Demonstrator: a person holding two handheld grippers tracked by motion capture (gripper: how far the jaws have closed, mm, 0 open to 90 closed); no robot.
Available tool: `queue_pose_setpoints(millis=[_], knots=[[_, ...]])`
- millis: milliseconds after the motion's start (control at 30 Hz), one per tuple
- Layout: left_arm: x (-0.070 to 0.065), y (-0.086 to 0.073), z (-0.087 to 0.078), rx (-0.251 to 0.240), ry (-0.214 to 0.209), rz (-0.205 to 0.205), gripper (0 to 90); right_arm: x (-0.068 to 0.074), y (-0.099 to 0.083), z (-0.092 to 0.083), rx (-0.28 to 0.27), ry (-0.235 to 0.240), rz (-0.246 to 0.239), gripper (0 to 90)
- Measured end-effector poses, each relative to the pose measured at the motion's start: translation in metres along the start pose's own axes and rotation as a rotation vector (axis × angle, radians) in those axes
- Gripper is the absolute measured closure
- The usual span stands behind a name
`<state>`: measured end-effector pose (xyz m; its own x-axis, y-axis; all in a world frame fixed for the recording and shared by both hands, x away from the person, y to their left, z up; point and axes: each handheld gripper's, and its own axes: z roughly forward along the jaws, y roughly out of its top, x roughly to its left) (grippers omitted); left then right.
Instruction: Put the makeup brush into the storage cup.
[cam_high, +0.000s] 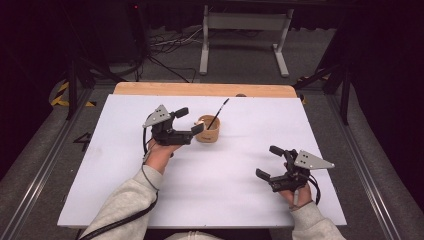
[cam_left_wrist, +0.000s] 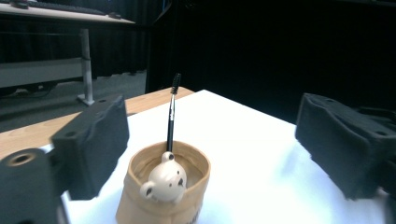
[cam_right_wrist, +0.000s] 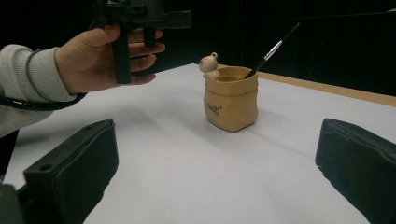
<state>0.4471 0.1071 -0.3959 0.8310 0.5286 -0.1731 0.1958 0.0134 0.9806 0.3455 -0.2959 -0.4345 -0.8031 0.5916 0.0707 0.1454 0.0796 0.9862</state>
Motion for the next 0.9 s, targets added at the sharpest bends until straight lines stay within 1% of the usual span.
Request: queue_pose_setpoints(millis=[100,133,167,300,367,433,567,667,700,733,800,867,900], knots=[[-0.002,0.005,-0.014,-0.016,-0.012,0.005,8.7,0.0,0.002,0.002,0.001,0.004,-0.006,0.0],[-0.004,0.008,-0.024,-0.019,-0.017,0.013,8.2,0.0,0.003,0.003,-0.002,0.005,-0.009,0.0],[-0.004,0.008,-0.024,-0.019,-0.017,0.013,7.4,0.0,0.003,0.003,-0.002,0.005,-0.009,0.0],[-0.009,0.012,-0.042,-0.026,-0.024,0.033,7.0,-0.002,0.006,0.008,0.0,0.012,-0.02,0.0],[-0.011,0.014,-0.052,-0.028,-0.027,0.035,6.6,-0.002,0.006,0.009,0.004,0.015,-0.02,0.0],[-0.012,0.015,-0.058,-0.026,-0.032,0.035,6.3,-0.002,0.007,0.009,0.003,0.016,-0.023,0.0],[-0.014,0.014,-0.069,-0.007,-0.048,0.04,5.3,-0.003,0.007,0.009,0.005,0.018,-0.019,0.0],[-0.015,0.013,-0.077,0.007,-0.052,0.052,4.5,-0.004,0.006,0.008,0.012,0.019,-0.016,0.0],[-0.016,0.012,-0.079,0.018,-0.056,0.046,3.9,-0.004,0.006,0.008,0.012,0.019,-0.014,0.0],[-0.016,0.011,-0.082,0.036,-0.055,0.046,2.8,-0.005,0.006,0.008,0.012,0.021,-0.015,0.0],[-0.017,0.009,-0.085,0.044,-0.053,0.048,2.6,-0.005,0.006,0.008,0.013,0.02,-0.014,0.0],[-0.018,0.007,-0.092,0.052,-0.043,0.068,2.5,-0.005,0.005,0.007,0.014,0.023,-0.014,0.0],[-0.018,0.006,-0.094,0.055,-0.039,0.072,2.3,-0.006,0.005,0.007,0.015,0.023,-0.013,0.0]])
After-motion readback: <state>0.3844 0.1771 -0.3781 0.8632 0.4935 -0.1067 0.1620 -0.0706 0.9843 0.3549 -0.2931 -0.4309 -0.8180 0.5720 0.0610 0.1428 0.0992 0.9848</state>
